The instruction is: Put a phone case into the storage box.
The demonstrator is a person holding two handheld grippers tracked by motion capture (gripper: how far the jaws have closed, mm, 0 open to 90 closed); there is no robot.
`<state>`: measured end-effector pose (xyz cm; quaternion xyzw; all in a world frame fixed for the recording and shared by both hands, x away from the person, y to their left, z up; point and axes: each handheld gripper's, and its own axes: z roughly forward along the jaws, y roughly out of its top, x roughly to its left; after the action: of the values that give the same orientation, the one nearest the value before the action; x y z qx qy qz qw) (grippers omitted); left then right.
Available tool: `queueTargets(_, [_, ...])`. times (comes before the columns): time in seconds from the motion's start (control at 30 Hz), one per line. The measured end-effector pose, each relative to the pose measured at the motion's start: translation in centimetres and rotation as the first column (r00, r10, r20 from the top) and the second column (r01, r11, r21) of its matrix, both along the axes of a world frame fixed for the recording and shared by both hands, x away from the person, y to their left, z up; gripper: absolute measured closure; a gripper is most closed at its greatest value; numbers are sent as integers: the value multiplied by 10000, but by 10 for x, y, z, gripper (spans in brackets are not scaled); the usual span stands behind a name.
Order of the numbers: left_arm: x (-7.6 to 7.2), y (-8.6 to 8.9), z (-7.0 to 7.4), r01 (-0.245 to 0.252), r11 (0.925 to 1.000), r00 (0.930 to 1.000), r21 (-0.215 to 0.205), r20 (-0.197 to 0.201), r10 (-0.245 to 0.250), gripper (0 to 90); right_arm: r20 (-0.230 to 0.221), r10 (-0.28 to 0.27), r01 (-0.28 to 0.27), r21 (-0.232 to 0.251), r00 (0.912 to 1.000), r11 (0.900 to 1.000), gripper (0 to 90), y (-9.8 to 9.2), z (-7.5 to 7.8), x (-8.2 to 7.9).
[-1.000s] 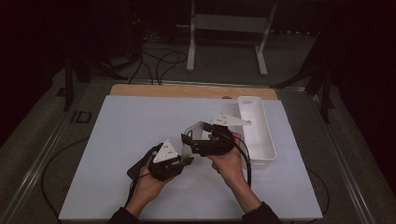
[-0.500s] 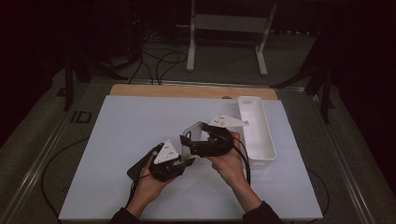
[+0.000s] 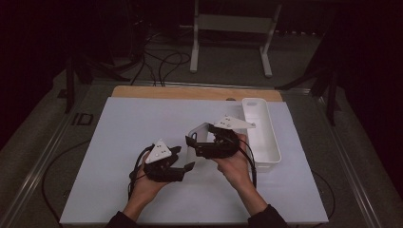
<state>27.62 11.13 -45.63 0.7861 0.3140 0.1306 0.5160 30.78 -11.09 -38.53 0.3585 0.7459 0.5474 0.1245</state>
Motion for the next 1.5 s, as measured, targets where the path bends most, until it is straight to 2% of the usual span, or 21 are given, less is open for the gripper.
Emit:
queueTargets(0.1, [0, 12, 2, -268, 9995, 9996, -152, 59, 269, 112, -29, -71, 71, -42, 10000, 10000, 168, -2, -1, 1])
queueTargets(0.17, [0, 17, 3, -541, 9985, 9984, -71, 143, 542, 61, -16, -86, 86, -83, 10000, 9999, 168, -2, -1, 2])
queueTargets(0.23, [0, 20, 3, -603, 9981, 9981, -85, 153, 604, 13, 5, -100, 100, -94, 10000, 9999, 168, -2, -1, 2])
queueTargets(0.33, [0, 30, 3, -926, 9956, 9953, -116, 274, 929, 6, 94, -69, 71, -148, 9999, 9999, 168, -2, 0, 3])
queueTargets(0.37, [0, 36, 3, -1289, 9916, 9905, 92, 503, 1283, 4, 125, -58, 60, -170, 9999, 9998, 168, -2, 0, 3])
queueTargets(0.43, [1, 40, 3, -1378, 9904, 9892, 86, 512, 1372, 3, 139, -62, 65, -172, 9999, 9998, 168, -2, 0, 3])
queueTargets(0.53, [0, 53, 2, -1783, 9839, 9823, 123, 613, 1772, 3, 154, -78, 81, -174, 9999, 9998, 168, -3, 0, 3])
queueTargets(0.8, [-5, 74, -1, -2188, 9758, 9730, 26, 753, 2180, 3, 87, -139, 140, -70, 9999, 9999, 168, -5, -2, 4])
queueTargets(1.03, [-17, 94, -13, -2604, 9651, 9628, 260, 817, 2576, 0, 159, -255, 256, -9, 9995, 9997, 168, -9, -1, 6])
queueTargets(1.23, [-26, 110, -20, -2898, 9560, 9530, 454, 1061, 2839, 0, 144, -326, 325, 73, 9994, 9994, 168, -11, -1, 6])
queueTargets(1.5, [-31, 116, -22, -3142, 9478, 9424, 538, 1384, 3045, 0, 282, -550, 549, 58, 9981, 9985, 167, -15, 1, 7])
